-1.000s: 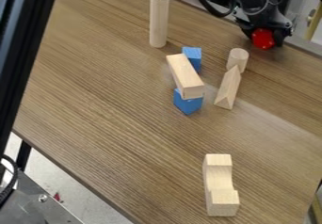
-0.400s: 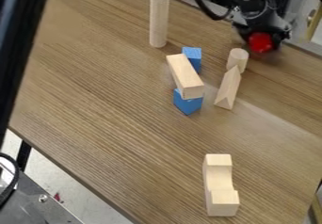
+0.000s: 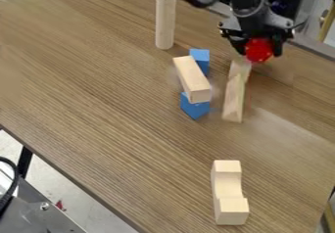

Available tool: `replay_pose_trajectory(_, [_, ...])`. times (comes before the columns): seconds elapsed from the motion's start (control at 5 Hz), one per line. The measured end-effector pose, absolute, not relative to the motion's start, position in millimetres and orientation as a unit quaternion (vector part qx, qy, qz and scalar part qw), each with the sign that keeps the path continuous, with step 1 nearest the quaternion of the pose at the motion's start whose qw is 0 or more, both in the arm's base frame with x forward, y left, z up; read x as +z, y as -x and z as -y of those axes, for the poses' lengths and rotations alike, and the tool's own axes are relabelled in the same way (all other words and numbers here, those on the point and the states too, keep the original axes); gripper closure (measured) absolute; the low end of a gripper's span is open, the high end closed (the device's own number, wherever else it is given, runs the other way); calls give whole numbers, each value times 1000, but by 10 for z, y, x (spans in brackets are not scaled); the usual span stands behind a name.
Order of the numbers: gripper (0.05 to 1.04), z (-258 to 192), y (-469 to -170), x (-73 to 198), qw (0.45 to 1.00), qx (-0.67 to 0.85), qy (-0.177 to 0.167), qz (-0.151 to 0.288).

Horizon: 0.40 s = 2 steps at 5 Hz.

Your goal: Take the red hexagon off of the small cylinder and put it on the table

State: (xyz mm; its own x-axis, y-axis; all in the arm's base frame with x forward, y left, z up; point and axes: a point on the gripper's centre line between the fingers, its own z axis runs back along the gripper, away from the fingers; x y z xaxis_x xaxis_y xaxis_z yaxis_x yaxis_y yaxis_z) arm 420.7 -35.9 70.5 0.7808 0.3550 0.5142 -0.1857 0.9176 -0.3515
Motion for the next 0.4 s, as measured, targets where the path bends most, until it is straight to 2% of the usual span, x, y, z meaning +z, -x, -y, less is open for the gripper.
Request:
replay_pose_trajectory(0.2, [273,373,-4001,936,919,161,164,321])
replay_pose_trajectory(0.4, [274,300,-3817,1066,910,180,153,341])
